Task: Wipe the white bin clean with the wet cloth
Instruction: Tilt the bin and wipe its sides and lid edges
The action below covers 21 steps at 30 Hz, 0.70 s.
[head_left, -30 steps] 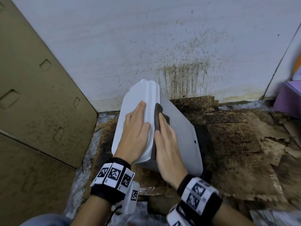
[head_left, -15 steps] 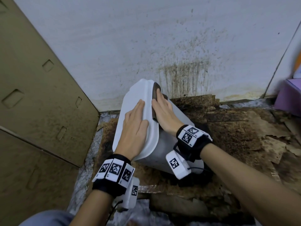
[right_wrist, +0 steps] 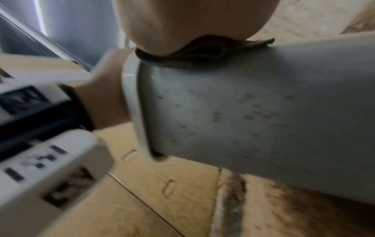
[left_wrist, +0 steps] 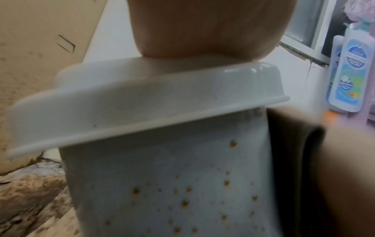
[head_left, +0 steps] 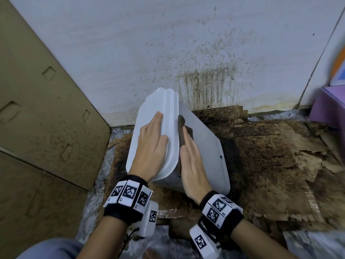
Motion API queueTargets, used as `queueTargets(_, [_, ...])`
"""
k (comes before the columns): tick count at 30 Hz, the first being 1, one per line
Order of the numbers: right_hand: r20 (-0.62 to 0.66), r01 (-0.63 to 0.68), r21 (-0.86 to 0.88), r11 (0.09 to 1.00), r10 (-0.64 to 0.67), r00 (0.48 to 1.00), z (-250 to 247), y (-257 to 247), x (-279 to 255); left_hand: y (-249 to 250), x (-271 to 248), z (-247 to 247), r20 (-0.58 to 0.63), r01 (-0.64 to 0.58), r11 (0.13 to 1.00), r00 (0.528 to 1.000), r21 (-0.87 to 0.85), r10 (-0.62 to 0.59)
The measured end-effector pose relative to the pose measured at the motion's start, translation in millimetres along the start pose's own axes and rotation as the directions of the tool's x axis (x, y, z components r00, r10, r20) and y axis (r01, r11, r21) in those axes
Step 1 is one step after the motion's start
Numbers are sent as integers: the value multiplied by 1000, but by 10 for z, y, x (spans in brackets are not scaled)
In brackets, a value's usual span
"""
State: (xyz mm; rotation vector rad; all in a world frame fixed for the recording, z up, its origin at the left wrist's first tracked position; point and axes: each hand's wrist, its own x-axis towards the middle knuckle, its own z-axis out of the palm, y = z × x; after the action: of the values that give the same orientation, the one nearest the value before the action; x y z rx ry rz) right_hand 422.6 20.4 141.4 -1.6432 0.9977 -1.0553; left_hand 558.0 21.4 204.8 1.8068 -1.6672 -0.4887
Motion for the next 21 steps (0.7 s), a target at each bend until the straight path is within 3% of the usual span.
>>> queueTargets(5, [-14,-61,-140,988,60,998,-144,572,-105,-24,-4,-25,-10,9,1000,1000,-15,-9])
queueTargets(9, [-18,-188,-195,963,188,982,-301,1052,-174,-34,-16,-35,-15,16,999,1000,-34,-17])
queueTargets(13, [26,-335,-248,909,352,936,-510,1221,-267,-22,-23,-32,-16,21,998,1000,-53,-22])
queueTargets(16, [19,-445,-193,875,456,890,-606,1270,-292,-7,-19,-20,-20,14,999,1000,-52,-15])
queueTargets(21, [-65,-519,-16,854,517,853,-532,1313,-268,13,-12,-6,-22,9,999,1000,-35,-10])
